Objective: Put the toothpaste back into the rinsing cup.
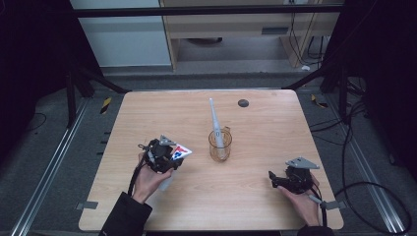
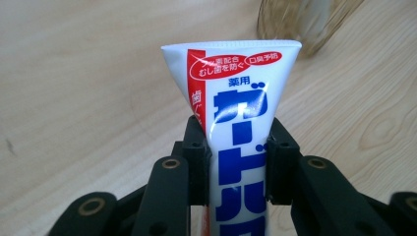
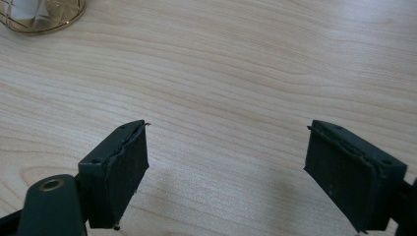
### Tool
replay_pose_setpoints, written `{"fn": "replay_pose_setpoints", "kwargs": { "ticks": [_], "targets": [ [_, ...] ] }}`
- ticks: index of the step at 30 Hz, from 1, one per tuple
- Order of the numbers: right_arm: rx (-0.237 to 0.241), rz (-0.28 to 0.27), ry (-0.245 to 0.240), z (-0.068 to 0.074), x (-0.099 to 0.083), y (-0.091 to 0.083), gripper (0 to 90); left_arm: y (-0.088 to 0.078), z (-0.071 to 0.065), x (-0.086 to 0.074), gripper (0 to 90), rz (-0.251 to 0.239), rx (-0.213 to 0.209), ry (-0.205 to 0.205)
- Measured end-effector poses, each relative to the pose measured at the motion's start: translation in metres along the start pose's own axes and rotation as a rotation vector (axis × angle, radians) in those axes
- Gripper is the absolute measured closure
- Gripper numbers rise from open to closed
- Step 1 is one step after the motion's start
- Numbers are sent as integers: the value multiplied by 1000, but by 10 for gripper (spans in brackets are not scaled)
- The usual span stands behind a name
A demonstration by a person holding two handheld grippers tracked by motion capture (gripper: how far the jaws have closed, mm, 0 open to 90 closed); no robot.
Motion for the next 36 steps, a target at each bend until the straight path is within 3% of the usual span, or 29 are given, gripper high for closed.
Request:
{"fn": "replay_pose_setpoints", "kwargs": {
  "ticks": [6,10,28,36],
  "targets": [
    [-1,-6,0,1,1,0,161,-16,-2,27,680,-133,11,12],
    [-1,-12,0,2,2,-1,161,-19,-2,41,680,-181,21,10],
    [-2,-22,-6,1,2,-1,154,-9,-36,115,680,-458,-32,4],
    [-4,-26,-3,0,3,0,151,-1,-51,144,680,-537,-68,3]
  ]
}}
Point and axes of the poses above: each handheld gripper's, and its own axes: y roughly forward along the jaws, x roughly out of its top, z roughly to its left, the point moved 10 cm from there along y, roughly forward along the jaws, and after that the axes turned 12 degrees about -z, right-handed, at the moved point
